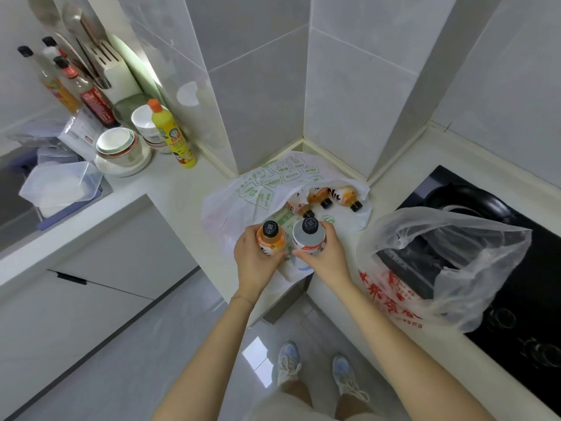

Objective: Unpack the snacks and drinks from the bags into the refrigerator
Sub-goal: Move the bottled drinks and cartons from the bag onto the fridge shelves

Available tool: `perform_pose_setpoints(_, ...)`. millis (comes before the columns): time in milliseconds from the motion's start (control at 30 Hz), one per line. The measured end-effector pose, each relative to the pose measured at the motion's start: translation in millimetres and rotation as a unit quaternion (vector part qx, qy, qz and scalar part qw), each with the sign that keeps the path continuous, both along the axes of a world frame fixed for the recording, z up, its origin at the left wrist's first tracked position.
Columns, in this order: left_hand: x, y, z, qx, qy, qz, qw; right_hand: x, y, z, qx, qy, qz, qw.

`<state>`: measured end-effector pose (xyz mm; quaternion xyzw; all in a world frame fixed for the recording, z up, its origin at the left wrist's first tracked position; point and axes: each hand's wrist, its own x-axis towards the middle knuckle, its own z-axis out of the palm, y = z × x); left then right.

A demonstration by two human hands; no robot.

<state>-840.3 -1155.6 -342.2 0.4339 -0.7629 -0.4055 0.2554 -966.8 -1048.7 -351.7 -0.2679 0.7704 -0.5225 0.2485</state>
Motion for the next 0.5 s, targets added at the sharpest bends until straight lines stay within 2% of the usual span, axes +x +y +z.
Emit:
perform_pose_setpoints(133,3.3,24.6,10.5,-0.005,0.029,0.014,0.999,-1.5,23.9,8.1,-0.016,-0.008,-0.004,1.000)
perform_pose_setpoints(267,5.2,56.5,37.7,0.048,0.093,0.027,0.994,-13.2,54.6,23.6,-0.043,-0.006,0.013,0.999)
perform_pose_setpoints(500,9.2,141.6,68.5,0.043,0.178,0.121,0.976,-31.6,107.9,49.9,-0.099,-0.006,0.116,0.988)
